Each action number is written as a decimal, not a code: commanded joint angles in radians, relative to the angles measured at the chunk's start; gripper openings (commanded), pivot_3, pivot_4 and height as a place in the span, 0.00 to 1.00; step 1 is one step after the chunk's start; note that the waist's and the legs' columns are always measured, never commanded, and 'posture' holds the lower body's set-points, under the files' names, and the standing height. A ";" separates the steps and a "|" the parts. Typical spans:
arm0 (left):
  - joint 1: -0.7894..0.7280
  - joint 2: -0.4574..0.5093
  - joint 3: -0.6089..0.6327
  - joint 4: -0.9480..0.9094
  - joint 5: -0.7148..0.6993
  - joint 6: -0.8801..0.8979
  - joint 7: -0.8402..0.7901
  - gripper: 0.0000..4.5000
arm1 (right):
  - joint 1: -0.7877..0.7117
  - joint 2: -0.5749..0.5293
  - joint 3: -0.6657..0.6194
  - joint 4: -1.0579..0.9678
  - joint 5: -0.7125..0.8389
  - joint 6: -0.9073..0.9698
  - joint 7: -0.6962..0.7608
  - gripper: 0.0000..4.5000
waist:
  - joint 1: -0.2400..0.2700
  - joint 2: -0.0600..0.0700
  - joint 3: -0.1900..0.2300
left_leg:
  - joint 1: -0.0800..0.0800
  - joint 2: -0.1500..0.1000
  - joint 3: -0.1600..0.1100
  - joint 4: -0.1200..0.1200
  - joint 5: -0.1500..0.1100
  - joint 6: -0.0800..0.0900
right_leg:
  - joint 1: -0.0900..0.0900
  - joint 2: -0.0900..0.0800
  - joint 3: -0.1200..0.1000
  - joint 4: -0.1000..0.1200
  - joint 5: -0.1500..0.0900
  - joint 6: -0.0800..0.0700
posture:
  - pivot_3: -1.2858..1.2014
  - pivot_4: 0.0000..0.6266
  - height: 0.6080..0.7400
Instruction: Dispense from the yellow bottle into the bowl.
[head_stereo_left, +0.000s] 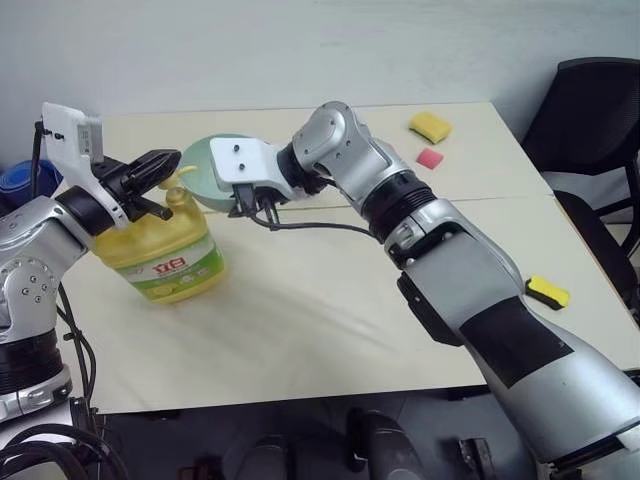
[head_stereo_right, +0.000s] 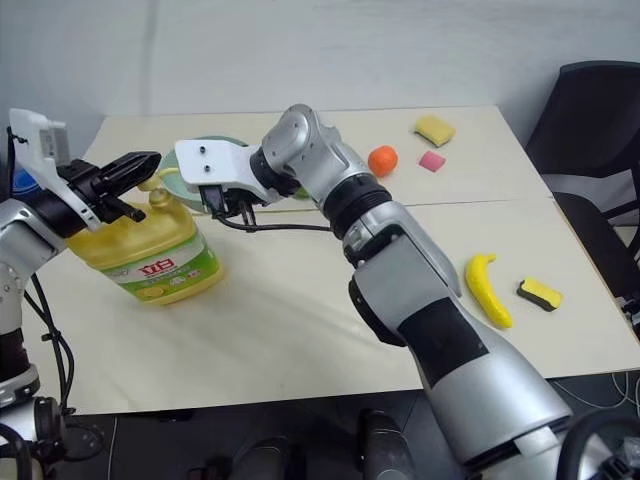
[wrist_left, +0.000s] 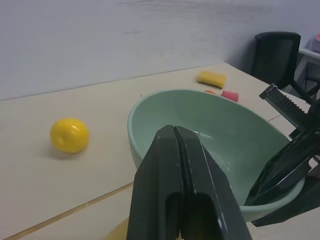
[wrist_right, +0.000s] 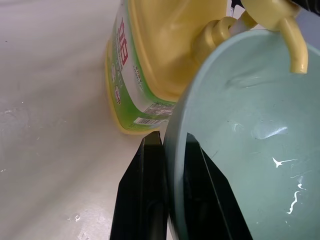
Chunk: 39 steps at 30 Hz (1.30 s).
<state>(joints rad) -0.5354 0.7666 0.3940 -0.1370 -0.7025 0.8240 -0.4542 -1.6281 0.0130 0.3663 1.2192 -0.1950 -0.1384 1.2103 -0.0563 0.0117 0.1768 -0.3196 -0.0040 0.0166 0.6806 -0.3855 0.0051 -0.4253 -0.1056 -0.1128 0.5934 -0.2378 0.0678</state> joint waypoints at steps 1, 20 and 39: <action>0.100 -0.027 -0.082 0.096 0.055 0.055 -0.006 0.00 | -0.024 0.013 -0.051 -0.028 0.030 -0.006 0.000 0.00 | 0.000 0.000 0.000 | 0.000 0.000 0.000 0.000 0.000 0.000 | 0.000 0.000 0.000 0.000 0.000 0.000 | 0.52 0.24 1.00; 0.295 0.037 -0.086 -0.158 -0.004 -0.409 -0.662 0.00 | 0.557 -0.483 -0.116 -0.463 0.080 -0.084 0.156 0.00 | 0.006 -0.008 0.001 | -0.015 -0.001 -0.011 0.003 0.001 0.001 | -0.004 0.003 0.001 -0.009 0.000 0.001 | 0.52 0.24 1.00; 0.600 -0.046 -0.118 0.003 0.265 -0.748 -0.608 0.41 | 1.253 -0.664 -0.362 -1.182 0.459 0.027 0.116 0.89 | 0.063 -0.004 0.005 | -0.009 0.002 -0.005 0.002 0.002 0.001 | -0.002 0.004 0.005 -0.008 0.000 -0.001 | 0.52 0.24 1.00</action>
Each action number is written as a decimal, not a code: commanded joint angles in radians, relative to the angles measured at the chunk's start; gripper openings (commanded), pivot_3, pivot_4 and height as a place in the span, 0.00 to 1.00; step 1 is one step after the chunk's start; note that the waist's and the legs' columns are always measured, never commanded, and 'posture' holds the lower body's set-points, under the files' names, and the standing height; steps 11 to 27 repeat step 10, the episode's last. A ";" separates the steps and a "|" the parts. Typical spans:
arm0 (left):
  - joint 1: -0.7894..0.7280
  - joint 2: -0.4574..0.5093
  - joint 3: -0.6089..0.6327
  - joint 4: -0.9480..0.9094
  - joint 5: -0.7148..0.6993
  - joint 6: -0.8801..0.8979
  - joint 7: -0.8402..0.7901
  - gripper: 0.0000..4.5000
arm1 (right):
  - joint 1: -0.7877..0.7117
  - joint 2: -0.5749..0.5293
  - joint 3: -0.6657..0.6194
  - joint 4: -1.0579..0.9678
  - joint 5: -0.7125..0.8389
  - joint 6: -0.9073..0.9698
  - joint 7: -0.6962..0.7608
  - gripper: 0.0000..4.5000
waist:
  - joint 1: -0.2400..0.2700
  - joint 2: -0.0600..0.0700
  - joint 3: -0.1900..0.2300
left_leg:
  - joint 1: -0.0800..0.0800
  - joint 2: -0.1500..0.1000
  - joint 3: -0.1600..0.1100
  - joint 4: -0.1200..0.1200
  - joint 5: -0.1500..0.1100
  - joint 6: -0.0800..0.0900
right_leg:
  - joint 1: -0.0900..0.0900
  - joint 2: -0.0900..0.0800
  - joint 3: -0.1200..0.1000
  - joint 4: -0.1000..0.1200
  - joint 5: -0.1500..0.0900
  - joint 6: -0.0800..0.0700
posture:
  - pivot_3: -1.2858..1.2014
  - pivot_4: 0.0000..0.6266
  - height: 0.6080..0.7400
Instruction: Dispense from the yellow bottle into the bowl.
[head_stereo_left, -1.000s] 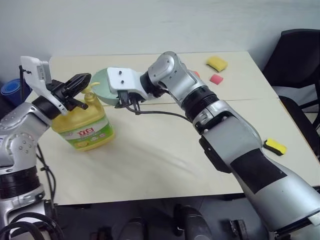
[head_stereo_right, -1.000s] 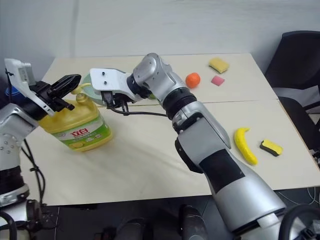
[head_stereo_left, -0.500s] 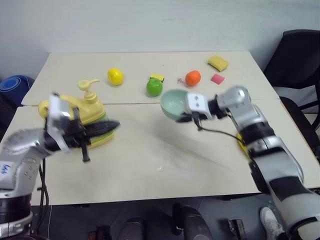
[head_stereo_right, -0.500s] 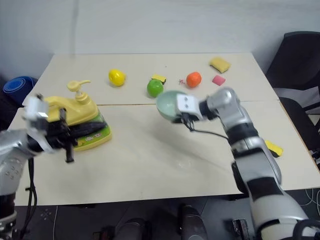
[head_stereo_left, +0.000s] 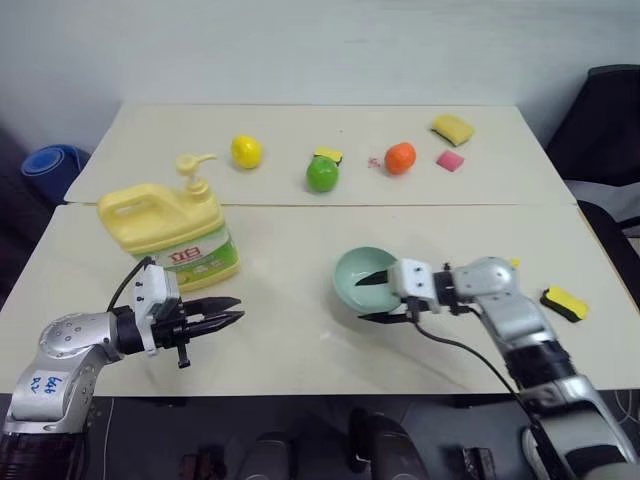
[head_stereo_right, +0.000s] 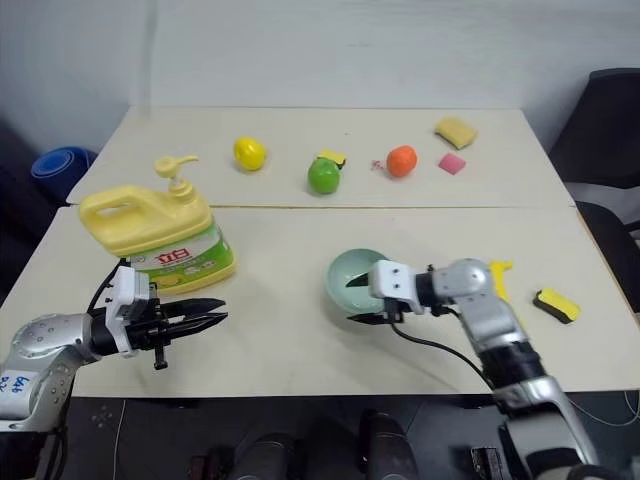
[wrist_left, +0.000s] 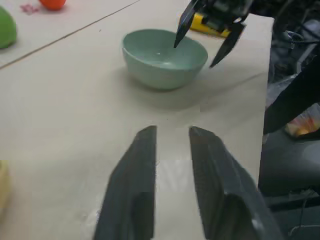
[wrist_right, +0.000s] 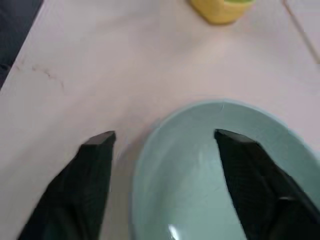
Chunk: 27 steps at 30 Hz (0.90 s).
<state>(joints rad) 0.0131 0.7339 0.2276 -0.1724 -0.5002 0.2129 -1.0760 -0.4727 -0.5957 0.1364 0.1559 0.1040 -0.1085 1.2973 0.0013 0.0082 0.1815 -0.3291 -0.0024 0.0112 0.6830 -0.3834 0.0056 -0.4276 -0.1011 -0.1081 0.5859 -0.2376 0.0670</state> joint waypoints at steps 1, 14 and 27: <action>0.066 -0.014 0.054 0.050 0.075 -0.165 0.013 0.48 | 0.133 -0.064 -0.160 -0.145 0.214 0.021 0.042 0.97 | 0.006 -0.001 -0.001 | 0.000 0.000 0.000 0.000 -0.001 0.000 | 0.000 0.000 -0.001 -0.001 0.000 0.000 | 0.52 0.24 1.00; 0.218 -0.057 0.118 0.182 0.188 -0.404 0.100 0.53 | 0.588 -0.117 -0.464 -0.200 0.360 -0.097 0.070 1.00 | 0.023 -0.002 -0.001 | 0.005 0.001 0.003 0.000 -0.009 0.011 | 0.003 0.000 0.002 -0.004 0.000 0.000 | 0.52 0.24 1.00; 0.218 -0.057 0.118 0.182 0.188 -0.404 0.100 0.53 | 0.588 -0.117 -0.464 -0.200 0.360 -0.097 0.070 1.00 | 0.023 -0.002 -0.001 | 0.005 0.001 0.003 0.000 -0.009 0.011 | 0.003 0.000 0.002 -0.004 0.000 0.000 | 0.52 0.24 1.00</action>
